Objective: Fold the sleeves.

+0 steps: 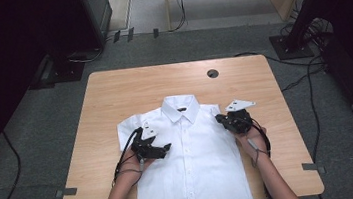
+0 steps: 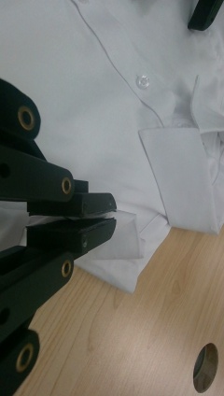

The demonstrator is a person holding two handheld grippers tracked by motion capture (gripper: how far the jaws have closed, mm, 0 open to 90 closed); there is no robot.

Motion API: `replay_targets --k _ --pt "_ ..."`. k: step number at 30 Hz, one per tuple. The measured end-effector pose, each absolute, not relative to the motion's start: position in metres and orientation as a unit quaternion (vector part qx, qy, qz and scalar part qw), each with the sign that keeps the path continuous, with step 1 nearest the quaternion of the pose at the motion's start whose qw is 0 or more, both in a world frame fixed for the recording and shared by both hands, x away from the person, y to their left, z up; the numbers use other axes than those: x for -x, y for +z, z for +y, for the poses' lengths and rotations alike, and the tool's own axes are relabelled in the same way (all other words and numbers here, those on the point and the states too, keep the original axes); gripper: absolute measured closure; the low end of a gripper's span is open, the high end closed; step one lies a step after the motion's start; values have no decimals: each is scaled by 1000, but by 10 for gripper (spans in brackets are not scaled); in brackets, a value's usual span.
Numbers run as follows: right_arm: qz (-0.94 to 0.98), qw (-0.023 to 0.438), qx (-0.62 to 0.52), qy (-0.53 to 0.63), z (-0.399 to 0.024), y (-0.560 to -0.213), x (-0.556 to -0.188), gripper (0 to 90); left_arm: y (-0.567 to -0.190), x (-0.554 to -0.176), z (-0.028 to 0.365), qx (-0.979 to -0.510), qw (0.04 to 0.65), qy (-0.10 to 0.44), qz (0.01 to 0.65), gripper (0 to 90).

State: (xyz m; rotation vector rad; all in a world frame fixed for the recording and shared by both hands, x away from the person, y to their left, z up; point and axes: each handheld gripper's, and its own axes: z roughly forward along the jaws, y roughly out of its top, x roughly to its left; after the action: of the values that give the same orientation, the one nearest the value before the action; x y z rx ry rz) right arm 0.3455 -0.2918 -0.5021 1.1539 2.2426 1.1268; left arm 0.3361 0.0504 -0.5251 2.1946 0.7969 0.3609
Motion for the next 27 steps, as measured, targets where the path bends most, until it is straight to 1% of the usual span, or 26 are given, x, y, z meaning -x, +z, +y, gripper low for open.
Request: replay_targets --k 11,27 --pt "801 186 -400 405 -281 -498 -343 875 -525 -336 50 -859 380 141 312 189" --pt "811 181 -373 413 -252 -490 -334 875 -525 -336 50 -859 380 141 312 189"
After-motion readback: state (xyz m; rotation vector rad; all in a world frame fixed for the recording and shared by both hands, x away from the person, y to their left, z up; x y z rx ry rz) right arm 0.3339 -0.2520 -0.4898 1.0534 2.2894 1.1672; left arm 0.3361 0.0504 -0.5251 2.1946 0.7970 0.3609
